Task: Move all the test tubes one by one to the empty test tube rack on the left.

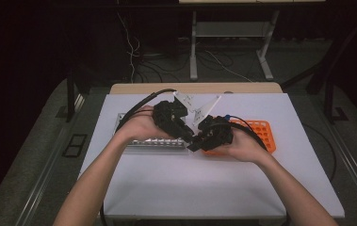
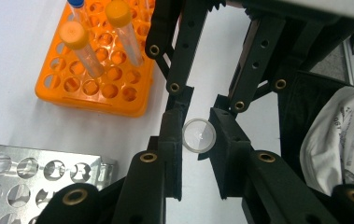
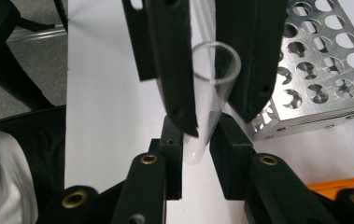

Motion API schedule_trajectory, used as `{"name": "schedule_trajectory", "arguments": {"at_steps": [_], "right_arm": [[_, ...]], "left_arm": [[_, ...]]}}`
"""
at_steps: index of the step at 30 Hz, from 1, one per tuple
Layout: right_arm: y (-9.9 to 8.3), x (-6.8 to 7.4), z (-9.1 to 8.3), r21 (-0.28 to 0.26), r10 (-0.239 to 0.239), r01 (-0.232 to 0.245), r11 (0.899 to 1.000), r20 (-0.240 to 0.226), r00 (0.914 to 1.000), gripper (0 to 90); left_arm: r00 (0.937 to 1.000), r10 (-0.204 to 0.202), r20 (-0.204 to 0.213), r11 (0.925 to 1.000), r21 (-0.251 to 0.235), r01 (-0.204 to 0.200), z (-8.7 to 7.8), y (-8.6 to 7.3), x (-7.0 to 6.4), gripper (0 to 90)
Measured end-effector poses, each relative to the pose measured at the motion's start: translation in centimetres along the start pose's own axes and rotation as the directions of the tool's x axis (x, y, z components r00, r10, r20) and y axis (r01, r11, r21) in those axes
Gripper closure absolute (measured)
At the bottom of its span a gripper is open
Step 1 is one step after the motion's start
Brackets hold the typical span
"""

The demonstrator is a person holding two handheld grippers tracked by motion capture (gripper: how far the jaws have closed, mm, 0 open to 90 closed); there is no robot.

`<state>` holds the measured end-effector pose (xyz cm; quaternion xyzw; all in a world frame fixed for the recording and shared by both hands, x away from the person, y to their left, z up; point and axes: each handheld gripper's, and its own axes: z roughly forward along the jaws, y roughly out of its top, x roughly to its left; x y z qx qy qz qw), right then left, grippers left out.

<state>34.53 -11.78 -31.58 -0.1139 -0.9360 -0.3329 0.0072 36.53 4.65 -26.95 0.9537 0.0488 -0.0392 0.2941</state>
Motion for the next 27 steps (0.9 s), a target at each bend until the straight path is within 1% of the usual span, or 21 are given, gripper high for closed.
{"name": "schedule_trajectory", "arguments": {"at_steps": [2, 5, 6, 8, 13, 14, 16, 18, 20, 23, 25, 26, 27], "right_arm": [[-0.1, -0.1, -0.2, -0.004, 0.002, -0.002, 1.000, 0.005, 1.0000, 68.2], [-0.3, -0.2, -0.7, -0.007, 0.017, -0.017, 1.000, 0.019, 0.9997, 65.1], [-0.4, -0.2, -0.9, -0.011, 0.022, -0.021, 1.000, 0.026, 0.9994, 64.1], [-0.5, -0.4, -1.4, -0.020, 0.030, -0.029, 0.999, 0.043, 0.9986, 61.9], [-1.0, -0.9, -2.6, -0.054, 0.069, -0.065, 0.996, 0.070, 0.9951, 56.2], [-1.1, -1.0, -2.9, -0.059, 0.075, -0.070, 0.996, 0.078, 0.9942, 54.4], [-1.3, -1.1, -3.4, -0.072, 0.087, -0.081, 0.994, 0.090, 0.9921, 50.7], [-1.6, -1.3, -4.0, -0.084, 0.102, -0.094, 0.992, 0.101, 0.9897, 44.4], [-1.9, -1.4, -4.5, -0.095, 0.117, -0.105, 0.990, 0.124, 0.9855, 38.0], [-2.3, -1.5, -5.3, -0.114, 0.140, -0.124, 0.986, 0.148, 0.9791, 29.0], [-2.7, -1.6, -5.8, -0.130, 0.153, -0.134, 0.982, 0.150, 0.9767, 23.1], [-2.9, -1.6, -6.1, -0.141, 0.158, -0.138, 0.980, 0.149, 0.9761, 17.4], [-3.2, -1.7, -6.4, -0.155, 0.168, -0.145, 0.977, 0.148, 0.9747, 15.0]], "left_arm": [[1.0000, -0.005, -0.002, 1.0000, -0.008, 0.005, -0.3, -0.2, 0.2, 74.2], [0.9995, -0.027, -0.016, 0.9995, -0.018, 0.026, -1.0, -0.5, 0.6, 74.2], [0.9994, -0.026, -0.024, 0.9995, -0.017, 0.025, -1.3, -0.5, 0.8, 74.2], [0.9985, -0.037, -0.040, 0.9991, -0.024, 0.036, -1.8, -0.7, 1.1, 74.2], [0.9953, -0.059, -0.077, 0.9977, -0.038, 0.057, -3.1, -0.9, 1.9, 74.2], [0.9946, -0.056, -0.087, 0.9979, -0.038, 0.052, -3.3, -0.9, 2.1, 74.2], [0.9930, -0.061, -0.101, 0.9977, -0.036, 0.058, -3.8, -1.1, 2.4, 74.2], [0.9903, -0.076, -0.116, 0.9967, -0.039, 0.072, -4.2, -1.3, 2.7, 74.2], [0.9875, -0.093, -0.128, 0.9950, -0.047, 0.087, -4.6, -1.5, 3.1, 74.2], [0.9840, -0.100, -0.147, 0.9944, -0.049, 0.094, -5.1, -1.7, 3.7, 74.2], [0.9833, -0.110, -0.145, 0.9925, -0.068, 0.101, -5.4, -1.9, 4.0, 74.2], [0.9818, -0.115, -0.151, 0.9920, -0.069, 0.106, -5.5, -1.9, 4.2, 74.2], [0.9806, -0.116, -0.159, 0.9923, -0.062, 0.107, -5.6, -2.0, 4.4, 74.2]]}}
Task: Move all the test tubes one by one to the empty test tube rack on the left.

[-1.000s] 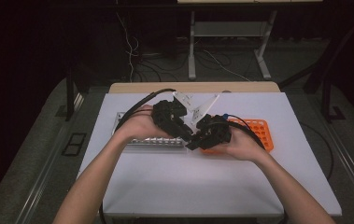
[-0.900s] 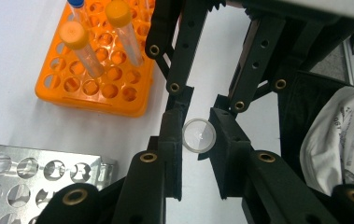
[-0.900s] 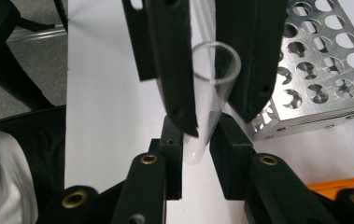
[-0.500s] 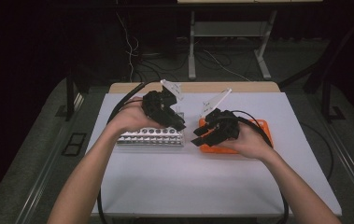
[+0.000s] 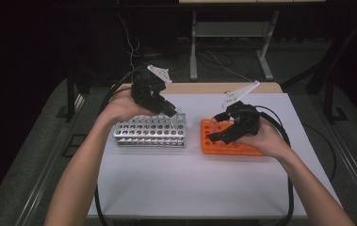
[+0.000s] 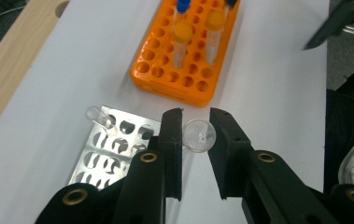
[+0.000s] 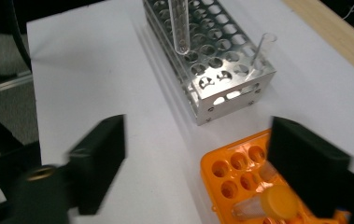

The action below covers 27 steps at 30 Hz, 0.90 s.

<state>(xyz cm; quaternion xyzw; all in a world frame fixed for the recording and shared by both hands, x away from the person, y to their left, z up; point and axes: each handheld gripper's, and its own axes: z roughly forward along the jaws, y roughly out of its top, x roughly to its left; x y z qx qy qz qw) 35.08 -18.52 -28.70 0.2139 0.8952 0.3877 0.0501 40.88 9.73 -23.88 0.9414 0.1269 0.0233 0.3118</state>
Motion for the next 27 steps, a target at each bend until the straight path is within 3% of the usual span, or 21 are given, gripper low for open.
{"name": "schedule_trajectory", "arguments": {"at_steps": [5, 7, 14, 27], "right_arm": [[-1.0, -0.5, -1.4, -0.020, 0.037, -0.038, 0.999, -0.007, 0.9993, 10.5], [-1.5, -0.6, -1.9, -0.025, 0.051, -0.051, 0.998, 0.003, 0.9987, 0.6], [-3.3, -1.2, -3.3, -0.033, 0.096, -0.095, 0.995, 0.028, 0.9950, 0.4], [-7.7, -2.4, -5.8, -0.067, 0.177, -0.172, 0.983, 0.066, 0.9821, 0.5]], "left_arm": [[0.9990, -0.024, -0.038, 0.9996, 0.017, 0.025, -0.2, 0.0, 1.2, 74.2], [0.9982, -0.029, -0.053, 0.9992, 0.024, 0.031, -0.3, 0.0, 1.6, 74.3], [0.9939, -0.074, -0.081, 0.9966, 0.031, 0.077, 0.2, -0.6, 3.2, 74.3], [0.9890, -0.099, -0.110, 0.9942, 0.030, 0.103, 2.2, -0.4, 5.1, 74.3]]}}
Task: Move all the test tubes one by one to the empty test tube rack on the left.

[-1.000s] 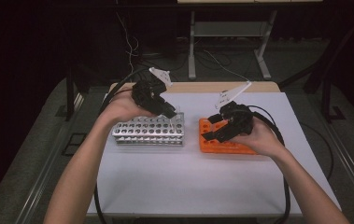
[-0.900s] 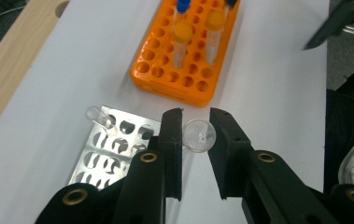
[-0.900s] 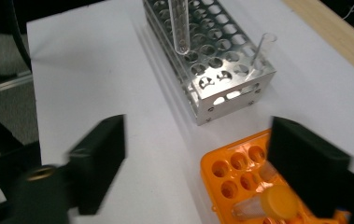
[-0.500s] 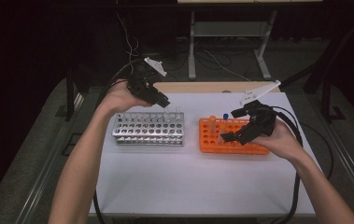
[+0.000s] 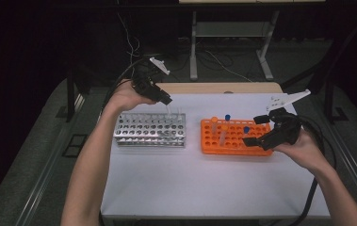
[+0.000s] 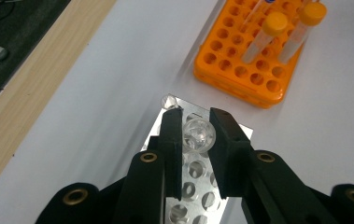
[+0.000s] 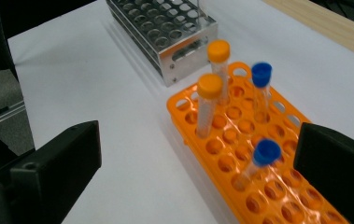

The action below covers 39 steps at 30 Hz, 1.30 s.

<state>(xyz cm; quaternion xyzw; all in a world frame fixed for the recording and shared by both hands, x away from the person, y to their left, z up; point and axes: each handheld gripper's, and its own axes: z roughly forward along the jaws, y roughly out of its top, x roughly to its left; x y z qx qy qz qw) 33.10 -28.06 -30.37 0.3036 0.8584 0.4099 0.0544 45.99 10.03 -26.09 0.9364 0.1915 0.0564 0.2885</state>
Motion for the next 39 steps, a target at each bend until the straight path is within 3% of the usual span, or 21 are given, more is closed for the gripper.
{"name": "schedule_trajectory", "arguments": {"at_steps": [8, 13, 26, 39], "right_arm": [[-2.1, -0.9, -1.0, -0.012, 0.035, -0.035, 0.999, 0.013, 0.9993, 0.5], [-2.9, -1.1, -1.2, -0.009, 0.042, -0.042, 0.999, 0.015, 0.9990, 0.5], [-4.6, -1.7, -0.5, -0.015, 0.061, -0.061, 0.998, 0.014, 0.9980, 0.5], [-5.3, -1.8, 0.6, -0.007, 0.052, -0.052, 0.999, 0.020, 0.9984, 0.5]], "left_arm": [[0.9998, -0.017, -0.012, 0.9998, -0.010, 0.017, 1.7, 0.4, 0.9, 74.4], [0.9993, -0.038, -0.008, 0.9993, 0.007, 0.038, 2.7, 0.2, 1.7, 74.4], [0.9967, -0.079, 0.020, 0.9966, 0.024, 0.079, 5.0, -1.2, 2.6, 74.4], [0.9954, -0.086, 0.040, 0.9955, 0.043, 0.085, 6.9, -2.0, 2.7, 74.0]]}}
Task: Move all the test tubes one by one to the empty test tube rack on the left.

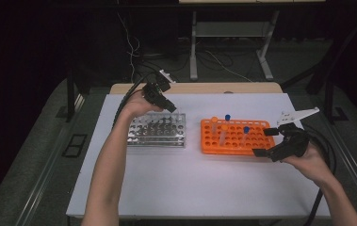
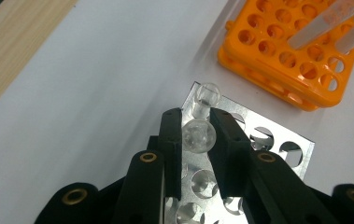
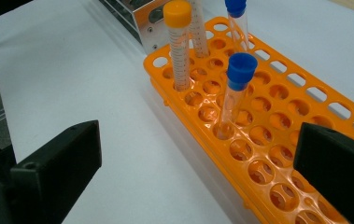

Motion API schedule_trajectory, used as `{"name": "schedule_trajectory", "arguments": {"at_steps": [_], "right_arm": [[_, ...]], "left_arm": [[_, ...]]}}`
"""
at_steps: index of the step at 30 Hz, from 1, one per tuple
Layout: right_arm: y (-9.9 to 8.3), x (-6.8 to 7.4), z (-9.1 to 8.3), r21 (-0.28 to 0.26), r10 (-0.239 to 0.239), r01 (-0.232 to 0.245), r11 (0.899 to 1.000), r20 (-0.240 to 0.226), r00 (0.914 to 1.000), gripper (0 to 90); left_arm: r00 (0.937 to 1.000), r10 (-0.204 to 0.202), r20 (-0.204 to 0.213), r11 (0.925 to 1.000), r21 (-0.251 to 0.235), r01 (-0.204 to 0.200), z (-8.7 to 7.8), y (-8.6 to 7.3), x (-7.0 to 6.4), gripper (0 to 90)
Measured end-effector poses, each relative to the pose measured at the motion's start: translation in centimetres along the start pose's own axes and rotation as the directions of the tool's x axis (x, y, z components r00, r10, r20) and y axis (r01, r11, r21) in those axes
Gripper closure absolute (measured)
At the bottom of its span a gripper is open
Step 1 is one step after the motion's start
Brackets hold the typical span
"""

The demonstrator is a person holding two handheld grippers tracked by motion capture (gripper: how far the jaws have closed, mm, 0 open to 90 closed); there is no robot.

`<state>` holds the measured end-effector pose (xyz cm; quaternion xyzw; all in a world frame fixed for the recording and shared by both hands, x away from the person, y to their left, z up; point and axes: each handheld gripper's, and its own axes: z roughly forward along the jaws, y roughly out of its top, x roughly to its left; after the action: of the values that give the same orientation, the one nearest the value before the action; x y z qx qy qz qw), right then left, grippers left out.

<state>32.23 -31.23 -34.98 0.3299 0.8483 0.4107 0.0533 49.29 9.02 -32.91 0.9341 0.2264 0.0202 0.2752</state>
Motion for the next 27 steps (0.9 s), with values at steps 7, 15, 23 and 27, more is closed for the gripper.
{"name": "schedule_trajectory", "arguments": {"at_steps": [7, 15, 23, 27], "right_arm": [[-0.4, -0.3, 0.8, 0.007, 0.001, -0.001, 1.000, 0.008, 1.0000, 0.5], [-0.4, -0.7, 1.9, 0.026, -0.002, 0.002, 1.000, 0.013, 0.9999, 6.3], [-0.4, -1.2, 3.1, 0.050, -0.006, 0.004, 0.999, 0.031, 0.9995, 16.5], [-0.5, -1.6, 3.8, 0.080, -0.014, 0.011, 0.997, 0.039, 0.9991, 25.9]], "left_arm": [[1.0000, -0.002, -0.001, 0.9999, 0.010, 0.002, 0.5, -0.2, -0.1, 71.5], [0.9999, -0.013, -0.006, 0.9997, -0.019, 0.013, -0.8, -0.2, -0.4, 62.0], [0.9976, -0.070, -0.004, 0.9946, -0.078, 0.069, -3.2, -0.8, -1.0, 42.0], [0.9953, -0.096, -0.012, 0.9897, -0.108, 0.094, -4.2, -1.6, -1.5, 30.0]]}}
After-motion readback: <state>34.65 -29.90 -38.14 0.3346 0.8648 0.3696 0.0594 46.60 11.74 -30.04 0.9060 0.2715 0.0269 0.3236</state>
